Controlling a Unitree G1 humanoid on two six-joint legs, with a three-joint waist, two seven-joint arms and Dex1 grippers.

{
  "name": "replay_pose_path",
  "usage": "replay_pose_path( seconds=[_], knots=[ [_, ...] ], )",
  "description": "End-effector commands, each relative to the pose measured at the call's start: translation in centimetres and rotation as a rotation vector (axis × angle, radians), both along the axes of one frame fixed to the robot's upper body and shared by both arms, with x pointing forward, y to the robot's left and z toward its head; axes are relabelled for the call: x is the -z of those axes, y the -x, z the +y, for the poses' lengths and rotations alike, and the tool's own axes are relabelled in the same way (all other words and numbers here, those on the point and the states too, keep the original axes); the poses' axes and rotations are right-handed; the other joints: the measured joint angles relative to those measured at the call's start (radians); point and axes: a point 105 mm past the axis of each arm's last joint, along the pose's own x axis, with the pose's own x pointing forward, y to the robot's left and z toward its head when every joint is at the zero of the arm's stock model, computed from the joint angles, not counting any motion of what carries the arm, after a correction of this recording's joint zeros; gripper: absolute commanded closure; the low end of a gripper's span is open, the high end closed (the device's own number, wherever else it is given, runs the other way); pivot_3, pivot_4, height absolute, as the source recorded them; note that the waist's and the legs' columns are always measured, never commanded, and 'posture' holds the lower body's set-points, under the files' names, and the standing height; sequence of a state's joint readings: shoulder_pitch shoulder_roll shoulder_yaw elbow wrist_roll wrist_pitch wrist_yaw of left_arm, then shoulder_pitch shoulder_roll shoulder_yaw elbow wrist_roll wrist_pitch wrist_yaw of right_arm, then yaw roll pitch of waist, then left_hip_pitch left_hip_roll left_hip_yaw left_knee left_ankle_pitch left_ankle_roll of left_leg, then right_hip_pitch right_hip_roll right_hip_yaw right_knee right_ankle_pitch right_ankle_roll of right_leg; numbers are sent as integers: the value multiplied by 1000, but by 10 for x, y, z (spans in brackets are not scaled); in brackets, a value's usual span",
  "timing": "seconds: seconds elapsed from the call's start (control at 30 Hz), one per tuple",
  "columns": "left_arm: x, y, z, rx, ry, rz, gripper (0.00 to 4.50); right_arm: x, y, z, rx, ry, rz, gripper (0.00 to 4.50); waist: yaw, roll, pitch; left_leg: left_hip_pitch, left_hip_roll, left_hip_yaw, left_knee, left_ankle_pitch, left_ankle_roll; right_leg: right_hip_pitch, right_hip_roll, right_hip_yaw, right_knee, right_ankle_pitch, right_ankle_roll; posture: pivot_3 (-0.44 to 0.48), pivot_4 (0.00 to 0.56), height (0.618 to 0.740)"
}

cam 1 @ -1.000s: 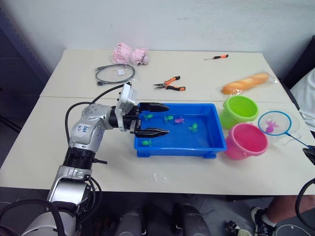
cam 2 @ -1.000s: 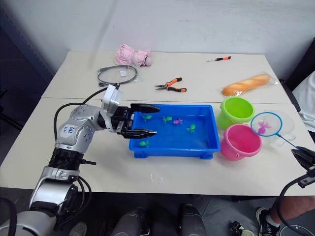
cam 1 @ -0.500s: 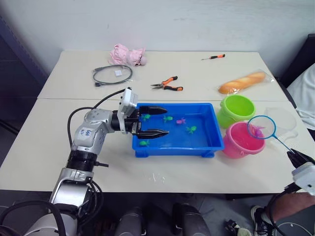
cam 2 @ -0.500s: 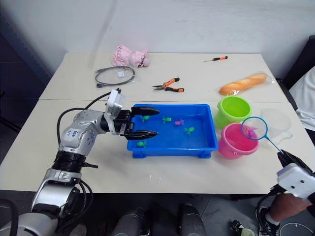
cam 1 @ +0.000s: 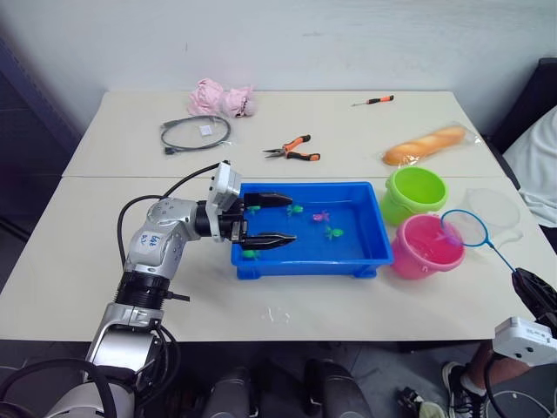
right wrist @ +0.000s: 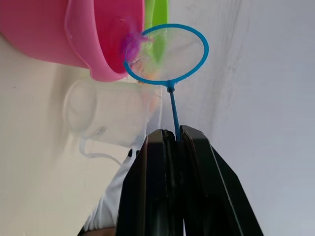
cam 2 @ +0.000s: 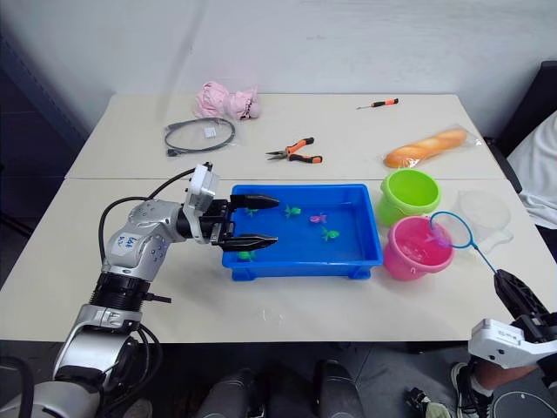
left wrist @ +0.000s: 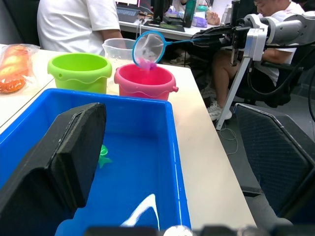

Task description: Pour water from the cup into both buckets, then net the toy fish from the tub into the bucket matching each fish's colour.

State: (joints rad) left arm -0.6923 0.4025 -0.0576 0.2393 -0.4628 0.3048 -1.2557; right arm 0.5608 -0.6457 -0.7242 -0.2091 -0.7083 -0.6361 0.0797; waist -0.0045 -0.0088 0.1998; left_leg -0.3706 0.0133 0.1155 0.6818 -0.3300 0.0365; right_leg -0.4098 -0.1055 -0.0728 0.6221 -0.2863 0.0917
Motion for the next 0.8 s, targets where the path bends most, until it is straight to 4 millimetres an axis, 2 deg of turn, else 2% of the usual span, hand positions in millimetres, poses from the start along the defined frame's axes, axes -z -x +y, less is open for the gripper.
replay_pose_path(
  seconds=[0.03,0.13,0.23,0.3,0.37,0.4,0.5,0.6,0.7,0.77,0.8],
  knots=[
    [-7,1,6,-17,8,-45,42,-21,-2,-1,-3,23,-80,4500,0,0,0,0,0,0,0,0,0,0,0,0,0,0,0,0,150,740],
    [-6,1,8,-22,5,-45,42,-24,-3,1,-31,41,-85,4500,1,0,0,0,0,0,0,0,0,0,0,1,0,0,0,0,150,740],
    [-6,0,10,-33,3,-49,42,-24,-4,-1,-17,-66,-74,4500,2,0,0,0,0,0,0,0,0,0,0,1,0,0,0,0,150,740],
    [-5,0,17,-56,-1,-54,42,-29,-9,10,-70,-317,-54,4500,1,0,0,0,0,0,0,0,0,0,0,0,0,0,0,0,150,740],
    [-5,-3,29,-100,-8,-57,42,-36,-16,32,-184,-612,21,4500,-3,0,0,0,0,0,0,0,0,0,0,1,0,0,0,0,150,740],
    [-5,-3,33,-117,-12,-58,42,-40,-19,40,-224,-693,54,4500,-6,0,0,1,1,0,0,0,1,0,0,1,0,0,0,0,150,740],
    [-4,-5,43,-156,-25,-60,42,-57,-27,54,-300,-820,94,4500,-9,0,0,1,2,0,0,0,1,0,0,1,2,0,0,0,150,740],
    [-4,-6,55,-211,-34,-64,42,-71,-42,81,-385,-1090,280,4500,-7,0,0,1,1,0,0,0,2,0,-2,0,2,0,0,0,150,740],
    [-3,-5,60,-232,-33,-60,42,-68,-49,105,-380,-1260,493,4500,3,0,0,0,1,-3,0,-1,3,0,-3,-2,2,0,0,0,150,740],
    [-2,-4,61,-237,-32,-57,42,-66,-52,112,-350,-1311,564,4500,10,0,0,-1,1,-4,0,-1,3,0,-4,-3,2,0,-1,0,150,740],
    [0,-4,62,-242,-33,-53,42,-58,-57,116,-289,-1350,628,4500,15,0,0,-1,1,-5,0,-1,3,0,-5,-4,1,0,-1,0,150,740]
  ],
)
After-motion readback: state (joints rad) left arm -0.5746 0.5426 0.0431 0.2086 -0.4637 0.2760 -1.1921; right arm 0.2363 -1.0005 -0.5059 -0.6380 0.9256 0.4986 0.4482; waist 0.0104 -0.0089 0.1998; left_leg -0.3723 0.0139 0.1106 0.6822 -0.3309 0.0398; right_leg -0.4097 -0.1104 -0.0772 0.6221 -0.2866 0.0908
